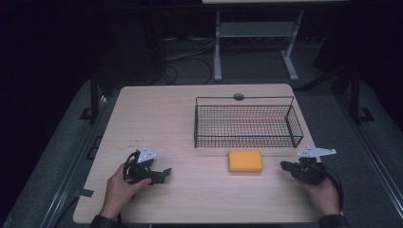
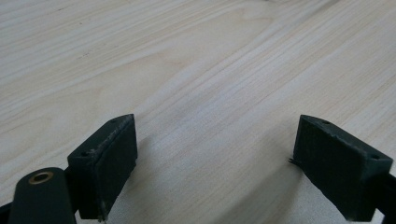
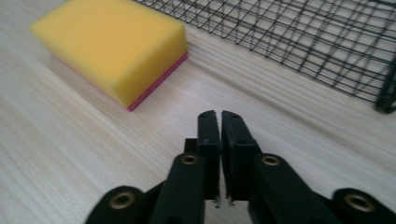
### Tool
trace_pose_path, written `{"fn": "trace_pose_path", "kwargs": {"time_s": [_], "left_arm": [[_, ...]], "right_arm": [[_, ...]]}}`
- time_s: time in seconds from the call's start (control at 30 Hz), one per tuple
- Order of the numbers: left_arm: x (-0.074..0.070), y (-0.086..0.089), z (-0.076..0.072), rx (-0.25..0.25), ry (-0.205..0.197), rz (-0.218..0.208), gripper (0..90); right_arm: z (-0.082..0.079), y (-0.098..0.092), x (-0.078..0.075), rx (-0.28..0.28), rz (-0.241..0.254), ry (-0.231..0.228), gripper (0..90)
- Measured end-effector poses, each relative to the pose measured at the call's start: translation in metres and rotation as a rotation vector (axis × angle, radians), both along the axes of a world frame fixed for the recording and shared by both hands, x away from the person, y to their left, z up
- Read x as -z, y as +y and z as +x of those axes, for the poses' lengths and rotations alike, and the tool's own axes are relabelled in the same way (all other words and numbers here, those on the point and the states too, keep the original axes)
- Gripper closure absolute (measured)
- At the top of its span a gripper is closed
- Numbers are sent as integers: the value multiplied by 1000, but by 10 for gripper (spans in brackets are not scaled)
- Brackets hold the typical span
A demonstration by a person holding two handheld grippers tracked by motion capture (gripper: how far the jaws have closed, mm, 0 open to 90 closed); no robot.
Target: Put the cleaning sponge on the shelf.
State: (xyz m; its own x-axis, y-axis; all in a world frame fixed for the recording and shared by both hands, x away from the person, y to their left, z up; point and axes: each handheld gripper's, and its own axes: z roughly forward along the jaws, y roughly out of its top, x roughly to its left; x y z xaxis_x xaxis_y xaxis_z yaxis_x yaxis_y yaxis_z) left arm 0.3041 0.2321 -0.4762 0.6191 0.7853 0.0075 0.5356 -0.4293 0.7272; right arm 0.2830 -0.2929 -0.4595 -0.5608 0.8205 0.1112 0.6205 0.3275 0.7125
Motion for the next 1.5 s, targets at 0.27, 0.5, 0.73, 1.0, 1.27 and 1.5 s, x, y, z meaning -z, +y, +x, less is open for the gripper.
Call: {"fn": "trace_pose_path", "kwargs": {"time_s": [0.27,0.5,0.73,1.0,1.27,1.5], "left_arm": [[0,0,0,0,0,1,128],[0,0,0,0,0,1,128],[0,0,0,-1,0,1,128],[0,0,0,-1,0,-1,127],[0,0,0,-1,0,0,128],[0,0,0,-1,-1,0,127]], "right_arm": [[10,12,-3,-40,-19,2,896],[19,20,-5,-36,-34,-7,896],[29,28,-8,-31,-36,-18,896],[41,40,-6,-41,-65,-23,896],[50,50,-1,-50,-72,-17,896],[54,55,-1,-60,-75,-17,896]]}}
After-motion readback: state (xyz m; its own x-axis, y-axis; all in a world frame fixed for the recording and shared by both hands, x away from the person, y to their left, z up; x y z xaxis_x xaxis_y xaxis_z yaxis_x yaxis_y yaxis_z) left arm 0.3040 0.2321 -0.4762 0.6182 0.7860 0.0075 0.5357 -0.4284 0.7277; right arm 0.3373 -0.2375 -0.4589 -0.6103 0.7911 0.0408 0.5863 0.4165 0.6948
